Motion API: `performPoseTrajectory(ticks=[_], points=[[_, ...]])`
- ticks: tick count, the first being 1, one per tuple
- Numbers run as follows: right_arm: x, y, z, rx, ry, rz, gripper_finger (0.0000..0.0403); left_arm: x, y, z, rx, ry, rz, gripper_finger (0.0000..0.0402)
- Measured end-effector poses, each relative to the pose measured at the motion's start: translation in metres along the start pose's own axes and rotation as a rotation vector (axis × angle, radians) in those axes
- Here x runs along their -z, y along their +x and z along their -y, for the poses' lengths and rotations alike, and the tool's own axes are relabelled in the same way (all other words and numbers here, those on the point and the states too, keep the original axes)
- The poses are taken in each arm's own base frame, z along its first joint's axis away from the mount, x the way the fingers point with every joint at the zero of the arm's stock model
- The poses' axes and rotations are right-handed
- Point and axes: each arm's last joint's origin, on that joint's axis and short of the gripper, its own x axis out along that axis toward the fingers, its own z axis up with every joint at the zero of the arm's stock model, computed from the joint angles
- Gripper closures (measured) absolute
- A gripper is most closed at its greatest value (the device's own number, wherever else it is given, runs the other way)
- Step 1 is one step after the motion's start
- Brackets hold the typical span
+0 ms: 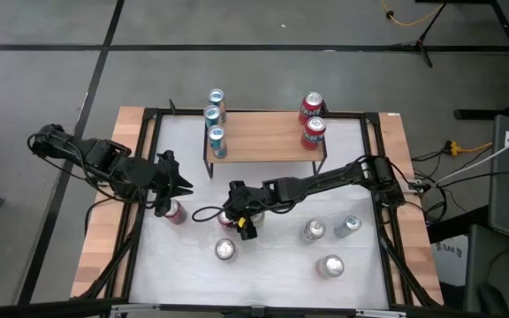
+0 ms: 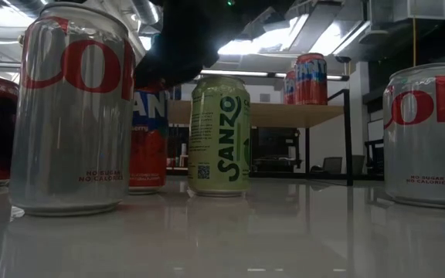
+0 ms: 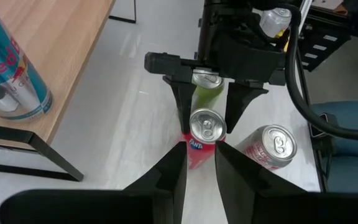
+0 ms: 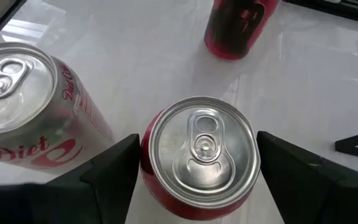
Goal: Sort soda cans
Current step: Put the red soda can on the shelf aligned with the red soda cans
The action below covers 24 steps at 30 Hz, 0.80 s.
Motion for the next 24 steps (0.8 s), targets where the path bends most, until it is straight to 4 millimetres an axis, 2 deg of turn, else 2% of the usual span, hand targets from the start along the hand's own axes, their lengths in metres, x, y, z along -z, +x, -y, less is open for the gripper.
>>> performPoseTrajectory(ticks=[24], points=[[-0.01,-0.004,0.001,-0.009,0.013,-0.009,0.01,0.0,0.0,0.0,0.0,0.0,-0.001,0.0326]])
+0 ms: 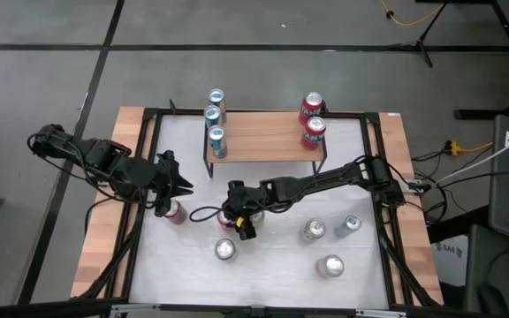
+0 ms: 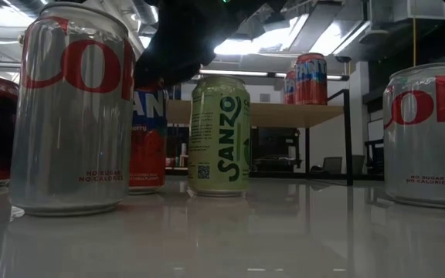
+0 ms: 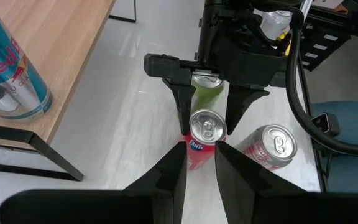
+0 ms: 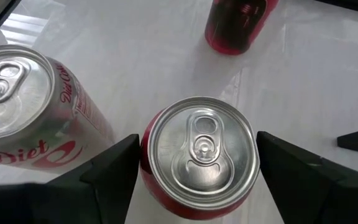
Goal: Sort soda cans
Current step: Put the red soda can on the shelf aligned with the red soda cans
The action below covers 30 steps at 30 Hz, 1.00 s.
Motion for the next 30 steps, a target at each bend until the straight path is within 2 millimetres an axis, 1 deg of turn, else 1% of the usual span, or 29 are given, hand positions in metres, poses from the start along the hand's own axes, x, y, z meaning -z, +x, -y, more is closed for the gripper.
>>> performPoseTrajectory(ticks=[5,12,16,26,30], points=[[0.0,0.0,0.0,-0.003,0.0,0.003,0.0091,0.0,0.0,0.0,0.0,0.0,0.0,0.0326],[-0.001,0.0,-0.001,-0.027,0.003,0.007,0.0033,0.0,0.0,0.0,0.0,0.0,0.0,0.0326],[-0.001,0.0,-0.001,-0.026,0.002,0.015,0.0014,0.0,0.0,0.0,0.0,0.0,0.0,0.0326],[0.0,0.003,-0.001,-0.024,-0.011,0.014,0.0012,0.0,0.0,0.0,0.0,0.001,0.0,0.0326],[0.007,0.014,-0.001,-0.009,-0.01,-0.016,0.0013,0.0,0.0,0.0,0.0,0.0,0.0,0.0326]])
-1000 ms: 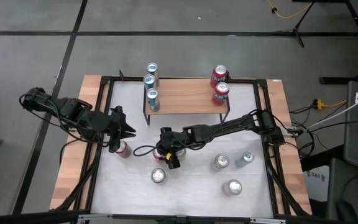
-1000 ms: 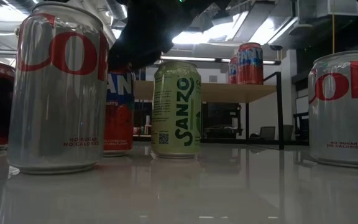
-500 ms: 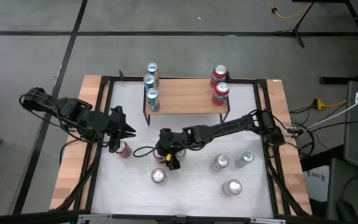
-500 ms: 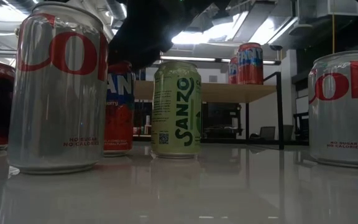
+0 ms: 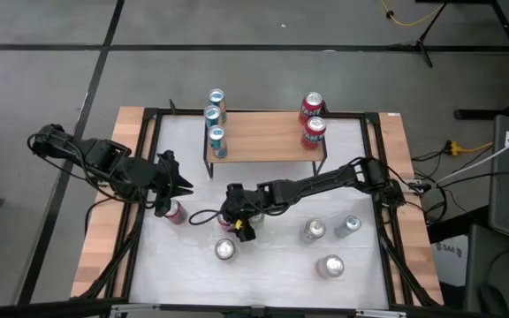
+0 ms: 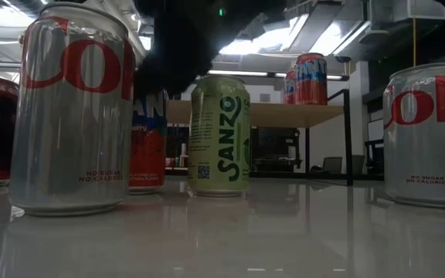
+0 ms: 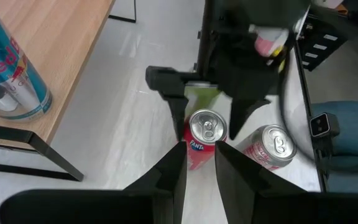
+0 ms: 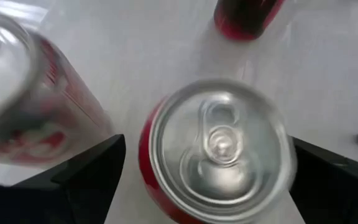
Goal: Sort soda cans
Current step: Put the red soda can on the shelf aligned with the red soda cans
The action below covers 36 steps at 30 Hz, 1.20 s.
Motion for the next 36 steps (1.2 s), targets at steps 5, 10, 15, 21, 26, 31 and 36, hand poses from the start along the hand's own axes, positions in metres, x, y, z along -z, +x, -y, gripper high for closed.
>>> performPoseTrajectory(ticks=[5,10,15,21,26,31,36], points=[[0.006,0.01,0.0,0.006,0.003,-0.017,0.0013,0.0,0.0,0.0,0.0,0.0,0.001,0.0326],[0.005,0.011,0.0,0.006,0.004,-0.012,0.0023,0.0,0.0,0.0,0.0,0.0,0.001,0.0326],[0.005,0.011,0.0,0.007,0.005,-0.009,0.0067,0.0,0.0,0.0,0.0,0.0,0.0,0.0326],[0.004,0.011,0.0,0.011,0.076,-0.004,0.0119,0.0,0.0,0.0,0.0,0.0,0.001,0.0326],[-0.002,0.004,0.001,0.006,0.111,-0.041,0.011,0.0,0.0,0.0,0.0,0.0,0.001,0.0326],[-0.02,-0.013,0.002,0.003,0.115,-0.074,0.0105,0.0,0.0,0.0,0.0,0.0,0.001,0.0326],[-0.042,-0.039,0.004,0.001,0.114,-0.105,0.0116,0.0,0.0,0.0,0.0,0.0,0.0,0.0326]])
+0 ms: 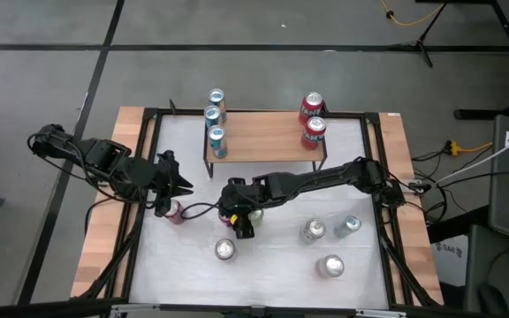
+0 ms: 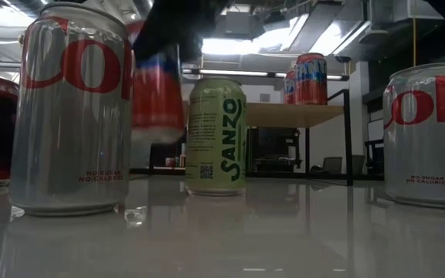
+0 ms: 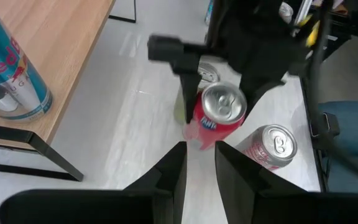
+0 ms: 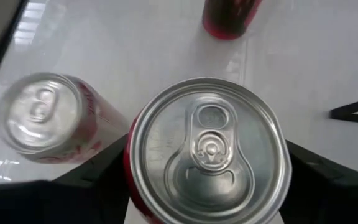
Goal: Sort soda cans
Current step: Put the red soda can on the shelf aligned with the red soda cans
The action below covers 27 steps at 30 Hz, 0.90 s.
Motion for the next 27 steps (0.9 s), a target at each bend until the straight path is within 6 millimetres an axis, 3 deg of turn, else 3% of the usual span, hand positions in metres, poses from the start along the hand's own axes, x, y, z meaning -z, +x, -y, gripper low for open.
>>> performPoseTrajectory(ticks=[12,23,27], points=[[-0.035,-0.079,0.0,0.066,-0.003,-0.008,0.0116,0.0,0.0,-0.001,-0.029,0.004,0.015,0.0326],[-0.019,-0.156,0.002,0.202,0.061,-0.064,0.0116,-0.001,0.002,-0.001,-0.069,0.007,0.03,0.0326],[-0.011,-0.176,0.002,0.259,0.097,-0.098,0.0115,-0.002,0.004,0.0,-0.074,0.009,0.025,0.0326]])
